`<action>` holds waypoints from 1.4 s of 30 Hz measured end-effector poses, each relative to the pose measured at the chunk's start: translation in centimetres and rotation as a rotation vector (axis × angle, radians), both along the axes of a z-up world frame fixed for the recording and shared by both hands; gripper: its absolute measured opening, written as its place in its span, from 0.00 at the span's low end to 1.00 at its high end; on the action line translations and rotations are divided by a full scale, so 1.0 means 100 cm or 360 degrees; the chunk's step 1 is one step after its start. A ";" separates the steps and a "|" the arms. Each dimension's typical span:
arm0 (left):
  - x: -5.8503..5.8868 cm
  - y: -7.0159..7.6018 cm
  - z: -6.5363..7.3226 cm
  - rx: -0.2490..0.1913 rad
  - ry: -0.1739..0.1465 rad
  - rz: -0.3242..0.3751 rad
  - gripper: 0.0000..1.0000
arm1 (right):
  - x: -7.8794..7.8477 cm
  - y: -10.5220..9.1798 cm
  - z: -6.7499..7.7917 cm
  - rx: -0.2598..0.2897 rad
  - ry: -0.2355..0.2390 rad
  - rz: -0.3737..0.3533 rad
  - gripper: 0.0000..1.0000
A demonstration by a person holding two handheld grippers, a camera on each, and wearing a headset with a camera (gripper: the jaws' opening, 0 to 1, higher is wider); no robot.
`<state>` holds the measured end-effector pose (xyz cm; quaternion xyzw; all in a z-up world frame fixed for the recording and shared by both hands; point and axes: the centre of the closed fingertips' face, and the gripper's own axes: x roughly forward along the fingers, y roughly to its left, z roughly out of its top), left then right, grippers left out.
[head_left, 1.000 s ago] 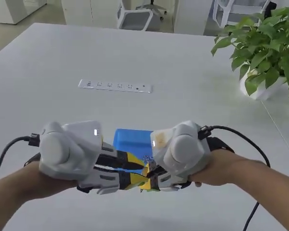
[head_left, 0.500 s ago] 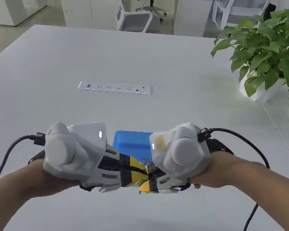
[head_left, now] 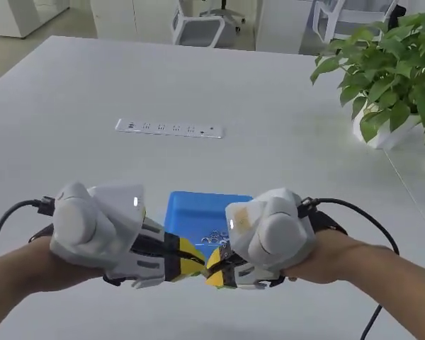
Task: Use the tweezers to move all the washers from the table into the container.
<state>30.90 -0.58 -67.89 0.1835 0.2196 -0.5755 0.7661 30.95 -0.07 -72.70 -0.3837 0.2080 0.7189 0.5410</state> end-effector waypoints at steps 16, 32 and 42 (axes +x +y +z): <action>-0.008 0.013 -0.045 0.0294 0.0004 -0.0098 0.05 | -0.001 -0.008 -0.013 -0.0100 -0.0077 0.0057 0.05; -0.010 0.021 -0.108 0.0520 0.0053 -0.0143 0.04 | -0.008 -0.007 -0.057 -0.0142 -0.0035 -0.0031 0.06; -0.008 0.027 -0.124 0.0550 0.0082 -0.0149 0.04 | -0.008 -0.003 -0.072 -0.0161 -0.0001 -0.0073 0.06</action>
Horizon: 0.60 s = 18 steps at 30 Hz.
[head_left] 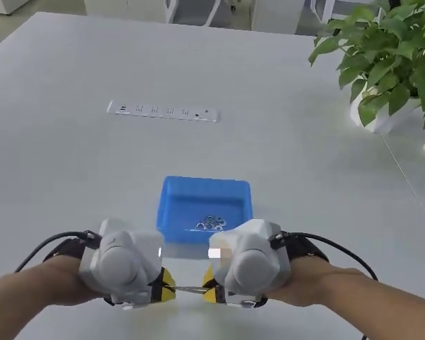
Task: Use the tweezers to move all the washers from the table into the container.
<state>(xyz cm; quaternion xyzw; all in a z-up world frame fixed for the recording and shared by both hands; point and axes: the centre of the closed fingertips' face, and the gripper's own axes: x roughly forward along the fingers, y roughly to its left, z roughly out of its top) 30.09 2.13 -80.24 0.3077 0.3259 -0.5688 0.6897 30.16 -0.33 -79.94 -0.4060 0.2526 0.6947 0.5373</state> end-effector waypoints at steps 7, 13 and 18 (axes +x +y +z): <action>-0.002 0.005 -0.010 0.0052 0.0021 -0.0036 0.04 | -0.001 0.002 -0.008 0.0003 0.0008 -0.0029 0.07; -0.001 0.007 -0.014 0.0068 0.0032 -0.0030 0.04 | 0.000 0.004 -0.013 -0.0004 0.0019 -0.0064 0.07; -0.002 0.008 -0.014 0.0068 0.0064 0.0011 0.04 | 0.000 0.004 -0.012 -0.0010 0.0021 -0.0068 0.07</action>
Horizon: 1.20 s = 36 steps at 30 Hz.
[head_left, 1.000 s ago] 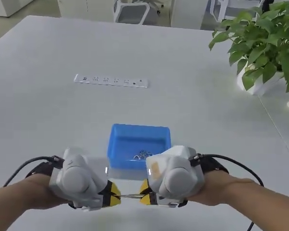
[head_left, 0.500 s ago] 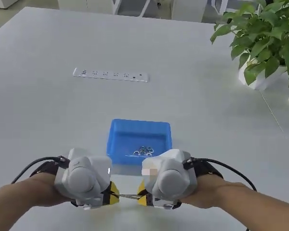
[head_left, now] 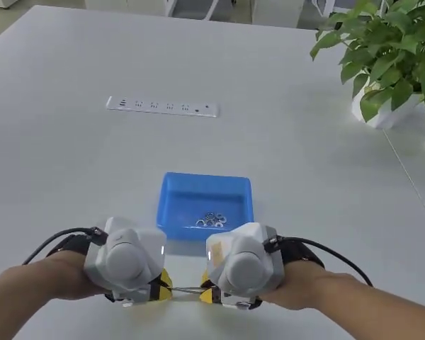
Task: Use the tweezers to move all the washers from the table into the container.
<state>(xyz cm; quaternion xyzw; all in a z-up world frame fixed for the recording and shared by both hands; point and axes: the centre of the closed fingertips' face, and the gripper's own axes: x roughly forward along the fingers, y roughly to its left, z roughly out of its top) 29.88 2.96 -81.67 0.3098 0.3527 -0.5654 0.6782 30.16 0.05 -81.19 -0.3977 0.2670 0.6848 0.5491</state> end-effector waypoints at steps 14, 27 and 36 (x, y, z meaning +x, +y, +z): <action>-0.001 0.000 0.003 0.0002 0.0017 0.0044 0.06 | -0.001 -0.001 -0.004 -0.0003 -0.0013 0.0031 0.09; 0.001 0.000 0.003 0.0030 0.0024 0.0034 0.08 | 0.001 -0.001 -0.004 -0.0030 -0.0041 0.0079 0.10; 0.003 0.003 0.000 0.0035 0.0029 0.0049 0.11 | 0.003 0.000 -0.004 -0.0030 -0.0046 0.0064 0.14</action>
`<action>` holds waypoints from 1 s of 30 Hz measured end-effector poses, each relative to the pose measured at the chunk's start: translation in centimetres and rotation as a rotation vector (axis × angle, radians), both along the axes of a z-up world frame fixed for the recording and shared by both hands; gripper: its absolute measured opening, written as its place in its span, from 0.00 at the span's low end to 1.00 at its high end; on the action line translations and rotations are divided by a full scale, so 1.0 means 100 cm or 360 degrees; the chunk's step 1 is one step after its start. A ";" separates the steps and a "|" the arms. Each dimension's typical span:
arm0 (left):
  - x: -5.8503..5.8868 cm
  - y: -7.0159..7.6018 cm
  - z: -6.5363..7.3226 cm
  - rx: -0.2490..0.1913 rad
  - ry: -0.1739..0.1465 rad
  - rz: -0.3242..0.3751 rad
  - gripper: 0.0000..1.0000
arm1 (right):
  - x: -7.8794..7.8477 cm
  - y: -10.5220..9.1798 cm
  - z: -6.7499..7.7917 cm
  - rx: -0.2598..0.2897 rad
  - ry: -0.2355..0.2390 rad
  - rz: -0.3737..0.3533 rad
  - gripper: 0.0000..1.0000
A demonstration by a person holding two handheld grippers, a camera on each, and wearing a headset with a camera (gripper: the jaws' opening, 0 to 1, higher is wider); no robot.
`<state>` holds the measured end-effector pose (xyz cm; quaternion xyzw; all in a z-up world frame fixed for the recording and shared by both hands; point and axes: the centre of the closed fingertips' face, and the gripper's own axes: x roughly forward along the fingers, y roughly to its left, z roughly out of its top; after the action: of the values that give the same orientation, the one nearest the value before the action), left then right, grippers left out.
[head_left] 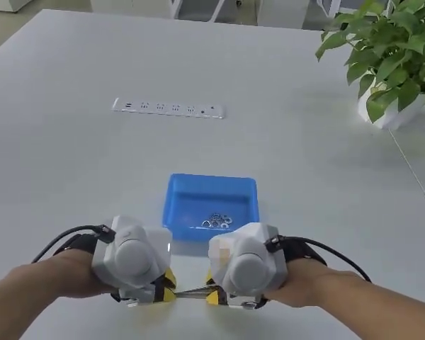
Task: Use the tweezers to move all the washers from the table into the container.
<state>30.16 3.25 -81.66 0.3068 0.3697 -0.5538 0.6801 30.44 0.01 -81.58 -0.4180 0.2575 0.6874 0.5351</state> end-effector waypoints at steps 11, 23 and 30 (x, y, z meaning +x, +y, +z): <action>-0.001 0.010 0.013 -0.0034 0.0005 0.0126 0.24 | 0.008 -0.010 0.015 0.0059 -0.0022 -0.0113 0.28; 0.017 0.024 0.091 -0.0572 -0.0113 0.0595 0.65 | 0.046 -0.065 0.077 0.0378 -0.0002 -0.0627 0.53; 0.015 0.024 0.119 -0.0616 -0.0174 0.0589 0.81 | 0.061 -0.100 0.093 0.0492 0.0032 -0.0834 0.69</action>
<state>31.62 5.62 -69.75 0.1278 0.2693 -0.4632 0.8346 36.57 -10.03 -72.32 -0.2441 0.2542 0.5611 0.7490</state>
